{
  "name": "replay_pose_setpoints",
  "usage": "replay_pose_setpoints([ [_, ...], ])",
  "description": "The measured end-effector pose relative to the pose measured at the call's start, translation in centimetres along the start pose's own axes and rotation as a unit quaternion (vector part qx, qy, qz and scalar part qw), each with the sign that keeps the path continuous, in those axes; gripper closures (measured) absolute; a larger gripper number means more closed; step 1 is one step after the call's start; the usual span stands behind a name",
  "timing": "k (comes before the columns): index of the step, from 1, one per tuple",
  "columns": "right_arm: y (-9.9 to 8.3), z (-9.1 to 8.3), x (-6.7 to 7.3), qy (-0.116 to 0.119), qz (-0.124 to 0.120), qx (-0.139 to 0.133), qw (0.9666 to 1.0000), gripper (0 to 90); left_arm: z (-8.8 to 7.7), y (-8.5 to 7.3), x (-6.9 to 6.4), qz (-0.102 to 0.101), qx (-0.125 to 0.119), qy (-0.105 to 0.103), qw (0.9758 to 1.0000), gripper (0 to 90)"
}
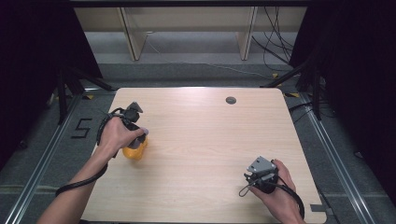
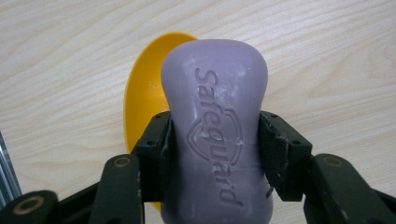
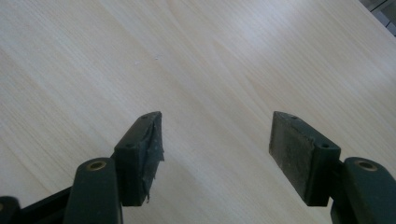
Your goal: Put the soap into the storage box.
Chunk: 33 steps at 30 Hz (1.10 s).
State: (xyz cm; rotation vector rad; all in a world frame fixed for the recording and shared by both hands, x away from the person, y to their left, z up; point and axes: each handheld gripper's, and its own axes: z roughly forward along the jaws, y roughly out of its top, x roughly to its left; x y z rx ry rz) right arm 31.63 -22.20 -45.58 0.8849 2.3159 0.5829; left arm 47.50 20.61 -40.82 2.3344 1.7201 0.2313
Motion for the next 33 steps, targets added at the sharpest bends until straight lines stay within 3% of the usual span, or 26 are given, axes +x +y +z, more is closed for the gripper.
replay_pose_setpoints([
  [2, 0.0, 0.0, -0.1, 0.001, -0.001, 0.000, 1.0000, 35.5, 0.1, 0.0, 0.3, 0.012, -0.001, 0.004, 0.9999, 48.5],
  [11, 0.0, 0.0, -0.1, 0.001, 0.000, 0.001, 1.0000, 35.6, 0.4, -0.1, 0.7, 0.011, 0.004, 0.007, 0.9999, 48.5],
  [14, 0.0, 0.0, -0.1, 0.001, -0.001, 0.001, 1.0000, 35.5, 0.6, -0.1, 0.7, 0.008, 0.003, 0.003, 1.0000, 48.5],
  [15, 0.0, 0.0, -0.1, 0.000, 0.000, 0.001, 1.0000, 35.5, 0.6, -0.2, 0.6, -0.008, 0.006, -0.005, 0.9999, 48.5],
  [17, 0.0, 0.0, -0.1, 0.001, -0.001, 0.001, 1.0000, 35.5, 0.8, -0.1, 0.9, 0.008, 0.006, 0.001, 1.0000, 48.5],
  [18, 0.0, 0.0, -0.1, 0.001, -0.001, 0.001, 1.0000, 35.5, 0.9, -0.1, 0.9, 0.006, 0.007, 0.002, 1.0000, 48.5],
  [19, 0.0, 0.0, -0.1, 0.001, -0.001, 0.001, 1.0000, 35.5, 0.9, -0.2, 0.7, -0.012, 0.008, -0.001, 0.9999, 48.5],
  [25, 0.0, 0.0, 0.0, 0.001, 0.000, 0.002, 1.0000, 35.4, 1.4, -0.3, 0.9, -0.010, 0.010, -0.003, 0.9999, 48.5],
  [26, 0.0, 0.0, 0.0, 0.001, 0.000, 0.002, 1.0000, 35.4, 1.4, -0.3, 0.9, -0.020, 0.013, -0.005, 0.9997, 48.5],
  [28, 0.0, 0.0, 0.0, 0.001, -0.001, 0.002, 1.0000, 35.4, 1.5, -0.2, 1.3, 0.004, 0.013, 0.000, 0.9999, 48.4],
  [31, 0.0, 0.0, -0.1, 0.001, -0.001, 0.002, 1.0000, 35.4, 1.7, -0.3, 1.4, 0.004, 0.013, -0.003, 0.9999, 48.4],
  [32, 0.0, 0.0, -0.1, 0.001, -0.002, 0.002, 1.0000, 35.4, 1.8, -0.4, 1.1, -0.019, 0.013, -0.007, 0.9997, 48.5],
  [33, 0.0, 0.0, 0.0, 0.002, -0.001, 0.002, 1.0000, 35.4, 1.8, -0.3, 1.4, -0.003, 0.014, -0.004, 0.9999, 48.4],
])
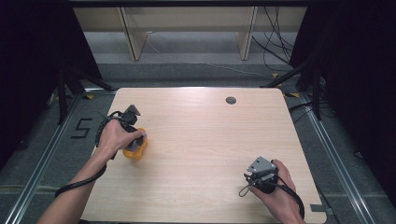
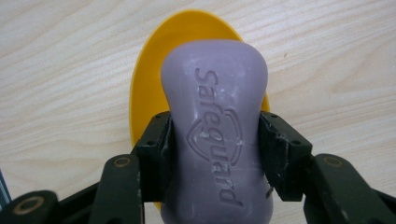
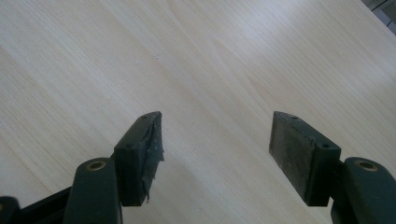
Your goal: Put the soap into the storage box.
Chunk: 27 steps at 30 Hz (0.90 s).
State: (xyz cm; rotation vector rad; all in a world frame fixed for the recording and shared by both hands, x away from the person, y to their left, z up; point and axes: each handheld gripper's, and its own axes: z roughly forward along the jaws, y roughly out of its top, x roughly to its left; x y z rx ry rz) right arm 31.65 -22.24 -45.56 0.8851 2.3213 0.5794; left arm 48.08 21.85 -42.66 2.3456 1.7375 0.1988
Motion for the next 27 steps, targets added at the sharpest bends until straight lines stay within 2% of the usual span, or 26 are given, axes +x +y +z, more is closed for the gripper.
replay_pose_setpoints([
  [1, 0.0, 0.0, 0.0, 0.000, 0.000, 0.000, 1.0000, 35.4, 0.0, 0.0, 0.1, 0.009, 0.002, 0.002, 1.0000, 48.5],
  [3, 0.0, 0.0, 0.0, 0.000, 0.001, 0.001, 1.0000, 35.4, 0.2, 0.0, 0.2, 0.007, 0.001, 0.002, 1.0000, 48.5],
  [4, 0.0, 0.0, 0.0, 0.000, 0.001, 0.000, 1.0000, 35.4, 0.2, -0.1, -0.1, -0.016, 0.004, -0.002, 0.9999, 48.4],
  [5, 0.0, 0.0, 0.0, 0.001, -0.001, -0.001, 1.0000, 35.4, 0.2, 0.0, 0.1, 0.000, 0.004, 0.003, 1.0000, 48.4],
  [6, 0.0, 0.0, 0.0, 0.001, 0.000, 0.000, 1.0000, 35.4, 0.3, -0.1, 0.0, -0.011, 0.003, 0.001, 0.9999, 48.4],
  [11, 0.0, 0.0, 0.0, 0.001, 0.001, 0.001, 1.0000, 35.3, 0.4, -0.1, 0.1, -0.005, 0.005, 0.004, 1.0000, 48.5],
  [12, 0.0, 0.0, 0.0, 0.001, 0.001, 0.001, 1.0000, 35.3, 0.6, -0.2, 0.0, -0.018, 0.004, 0.001, 0.9998, 48.4],
  [15, 0.0, 0.0, 0.0, 0.002, 0.001, 0.001, 1.0000, 35.3, 0.7, -0.1, 0.3, 0.009, 0.006, 0.006, 0.9999, 48.4],
  [18, 0.0, 0.0, 0.0, 0.002, 0.000, 0.001, 1.0000, 35.3, 0.9, -0.1, 0.2, 0.010, 0.008, 0.007, 0.9999, 48.4],
  [19, 0.0, 0.0, 0.0, 0.002, 0.001, 0.002, 1.0000, 35.3, 1.0, -0.2, -0.1, -0.014, 0.007, 0.002, 0.9999, 48.4],
  [21, 0.0, 0.0, 0.0, 0.002, 0.001, 0.002, 1.0000, 35.3, 1.0, -0.2, -0.1, -0.011, 0.009, 0.002, 0.9999, 48.4],
  [23, 0.0, 0.0, 0.0, 0.002, 0.001, 0.002, 1.0000, 35.2, 1.1, -0.1, 0.2, 0.014, 0.009, 0.007, 0.9998, 48.4],
  [25, 0.0, 0.0, 0.0, 0.002, 0.000, 0.002, 1.0000, 35.2, 1.2, -0.2, 0.2, 0.016, 0.010, 0.006, 0.9998, 48.4],
  [27, 0.0, 0.1, 0.1, 0.003, 0.000, 0.002, 1.0000, 35.2, 1.3, -0.3, 0.0, 0.001, 0.017, 0.002, 0.9999, 48.3],
])
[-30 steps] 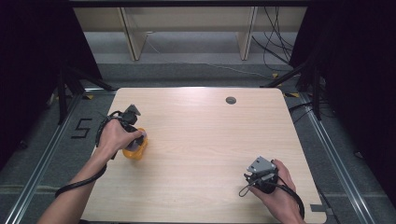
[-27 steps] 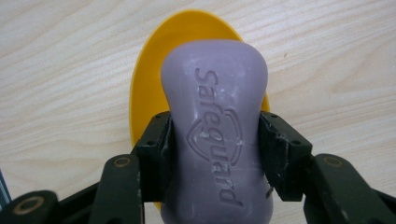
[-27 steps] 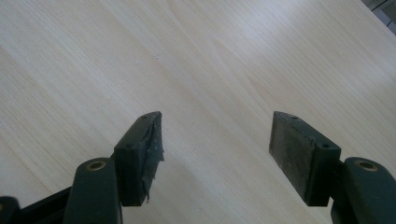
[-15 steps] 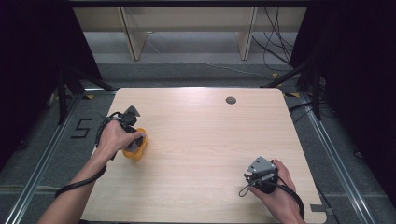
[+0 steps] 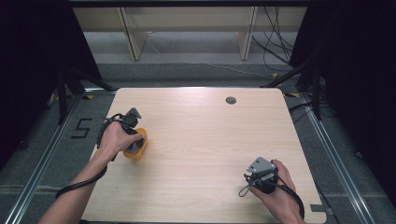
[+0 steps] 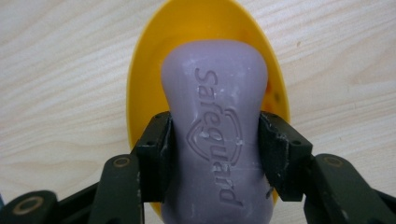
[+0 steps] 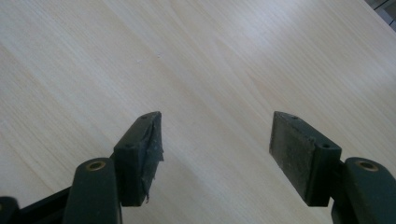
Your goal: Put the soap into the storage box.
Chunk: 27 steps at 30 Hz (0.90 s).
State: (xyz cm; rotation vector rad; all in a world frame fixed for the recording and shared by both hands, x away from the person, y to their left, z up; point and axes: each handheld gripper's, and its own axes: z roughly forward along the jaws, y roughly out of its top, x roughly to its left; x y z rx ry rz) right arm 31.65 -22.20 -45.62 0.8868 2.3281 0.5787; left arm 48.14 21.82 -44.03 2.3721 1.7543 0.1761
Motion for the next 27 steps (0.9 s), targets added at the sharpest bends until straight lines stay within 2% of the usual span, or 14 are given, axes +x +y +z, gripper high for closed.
replay_pose_setpoints([
  [1, 0.0, 0.0, 0.0, 0.001, 0.005, 0.001, 1.0000, 35.2, 0.1, -0.1, -0.2, -0.012, 0.002, -0.002, 0.9999, 48.2],
  [4, 0.0, 0.0, 0.1, 0.002, 0.000, 0.002, 1.0000, 35.2, 0.2, -0.2, -0.1, -0.007, -0.004, -0.003, 1.0000, 47.7],
  [5, 0.0, 0.0, 0.0, 0.002, -0.002, 0.002, 1.0000, 35.2, 0.0, -0.1, 0.0, 0.002, -0.009, -0.001, 1.0000, 47.8],
  [7, 0.0, 0.1, 0.0, 0.000, -0.002, 0.002, 1.0000, 35.2, -0.5, -0.1, 0.0, -0.001, -0.023, -0.004, 0.9997, 48.3],
  [8, 0.0, 0.1, 0.0, 0.001, -0.003, 0.003, 1.0000, 35.2, -0.9, 0.0, 0.2, 0.010, -0.029, -0.005, 0.9995, 47.5],
  [9, 0.0, 0.1, 0.0, 0.000, -0.003, 0.003, 1.0000, 35.2, -1.2, 0.0, 0.0, 0.005, -0.034, -0.006, 0.9994, 46.3],
  [11, 0.0, 0.0, 0.0, 0.000, -0.003, 0.003, 1.0000, 35.1, -1.7, -0.1, 0.2, 0.035, -0.060, 0.001, 0.9976, 44.5],
  [17, 0.0, 0.0, 0.0, 0.001, -0.002, 0.001, 1.0000, 35.1, -2.3, -0.7, -0.3, 0.022, -0.102, -0.011, 0.9944, 39.0],
  [18, 0.0, 0.0, 0.0, 0.001, -0.002, 0.001, 1.0000, 35.0, -2.5, -0.8, -0.2, 0.034, -0.108, -0.007, 0.9936, 37.8],
  [19, 0.0, 0.0, 0.0, 0.001, -0.002, 0.001, 1.0000, 35.0, -2.8, -0.9, 0.0, 0.056, -0.104, 0.000, 0.9930, 37.5],
  [20, 0.0, 0.0, 0.0, 0.002, 0.000, 0.002, 1.0000, 35.0, -2.9, -1.1, 0.0, 0.054, -0.115, 0.001, 0.9919, 36.8],
  [23, 0.0, 0.1, 0.0, 0.001, -0.001, 0.000, 1.0000, 34.9, -3.4, -1.9, 0.0, 0.071, -0.141, 0.020, 0.9873, 33.1],
  [27, 0.0, 0.0, 0.0, 0.000, 0.001, -0.001, 1.0000, 34.8, -3.9, -3.4, 0.3, 0.083, -0.176, 0.004, 0.9808, 31.4],
])
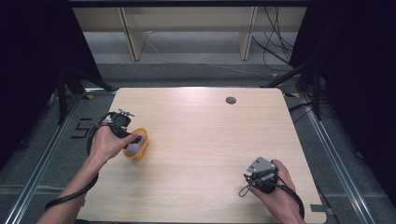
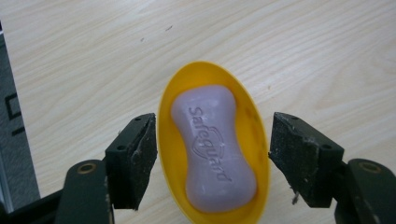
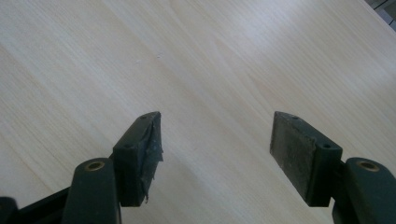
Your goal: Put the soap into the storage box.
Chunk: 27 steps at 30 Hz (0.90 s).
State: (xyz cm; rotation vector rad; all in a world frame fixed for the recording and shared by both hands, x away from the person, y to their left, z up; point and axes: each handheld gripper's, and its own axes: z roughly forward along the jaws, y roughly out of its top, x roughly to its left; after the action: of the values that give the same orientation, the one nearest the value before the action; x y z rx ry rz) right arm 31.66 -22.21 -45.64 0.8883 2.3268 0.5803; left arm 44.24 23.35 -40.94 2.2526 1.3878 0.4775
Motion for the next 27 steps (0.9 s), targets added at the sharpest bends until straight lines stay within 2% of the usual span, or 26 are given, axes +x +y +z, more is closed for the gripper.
replay_pose_setpoints([
  [3, 0.0, 0.0, 0.0, 0.000, -0.001, -0.001, 1.0000, 34.6, -0.4, -1.5, -0.1, 0.007, -0.025, -0.004, 0.9997, 28.3],
  [4, 0.0, 0.0, 0.0, -0.001, -0.001, -0.001, 1.0000, 34.6, -0.6, -2.1, -0.1, 0.009, -0.025, -0.008, 0.9996, 27.5],
  [8, -0.1, -0.1, -0.1, -0.003, 0.003, -0.001, 1.0000, 34.6, -0.8, -4.9, 0.0, 0.000, -0.050, -0.018, 0.9986, 25.0],
  [9, -0.1, -0.1, -0.1, -0.003, 0.002, -0.001, 1.0000, 34.6, -0.9, -6.2, 0.0, -0.009, -0.067, -0.027, 0.9973, 25.1],
  [10, -0.1, 0.0, -0.1, -0.003, -0.001, -0.001, 1.0000, 34.5, -0.9, -6.6, 0.0, -0.013, -0.073, -0.027, 0.9969, 25.3],
  [13, 0.0, 0.0, 0.0, -0.002, -0.001, -0.001, 1.0000, 34.4, -1.1, -9.1, 0.4, -0.012, -0.078, -0.031, 0.9964, 25.6],
  [16, 0.0, 0.0, 0.0, -0.003, -0.003, -0.002, 1.0000, 34.2, -1.0, -11.4, 0.5, -0.018, -0.091, -0.026, 0.9954, 25.6],
  [19, 0.0, 0.0, 0.0, -0.004, -0.001, -0.001, 1.0000, 34.1, -0.8, -13.4, 0.6, -0.015, -0.098, -0.036, 0.9944, 26.4],
  [20, 0.0, 0.0, 0.0, -0.003, -0.001, -0.001, 1.0000, 34.0, -0.5, -13.9, 0.3, -0.030, -0.116, -0.040, 0.9920, 26.8],
  [21, 0.0, 0.1, 0.0, 0.002, -0.004, -0.001, 1.0000, 33.9, -0.3, -14.4, 0.1, -0.029, -0.126, -0.037, 0.9909, 27.2],
  [22, 0.0, 0.1, 0.0, 0.003, -0.004, -0.002, 1.0000, 33.9, -0.3, -14.8, -0.1, -0.027, -0.128, -0.036, 0.9907, 27.7],
  [24, 0.0, 0.0, 0.0, -0.002, -0.001, -0.002, 1.0000, 33.8, 0.1, -15.2, -0.7, -0.033, -0.142, -0.046, 0.9882, 28.1],
  [25, 0.0, 0.0, 0.0, -0.002, -0.001, -0.003, 1.0000, 33.8, 0.1, -15.3, -0.8, -0.022, -0.141, -0.046, 0.9887, 28.1],
  [26, 0.0, 0.0, 0.0, -0.004, 0.000, -0.003, 1.0000, 33.8, -0.1, -15.3, -0.5, 0.007, -0.116, -0.042, 0.9923, 28.1],
  [27, 0.0, 0.0, 0.0, -0.003, 0.001, -0.003, 1.0000, 33.7, 0.2, -15.2, -0.9, -0.012, -0.142, -0.043, 0.9889, 28.1],
])
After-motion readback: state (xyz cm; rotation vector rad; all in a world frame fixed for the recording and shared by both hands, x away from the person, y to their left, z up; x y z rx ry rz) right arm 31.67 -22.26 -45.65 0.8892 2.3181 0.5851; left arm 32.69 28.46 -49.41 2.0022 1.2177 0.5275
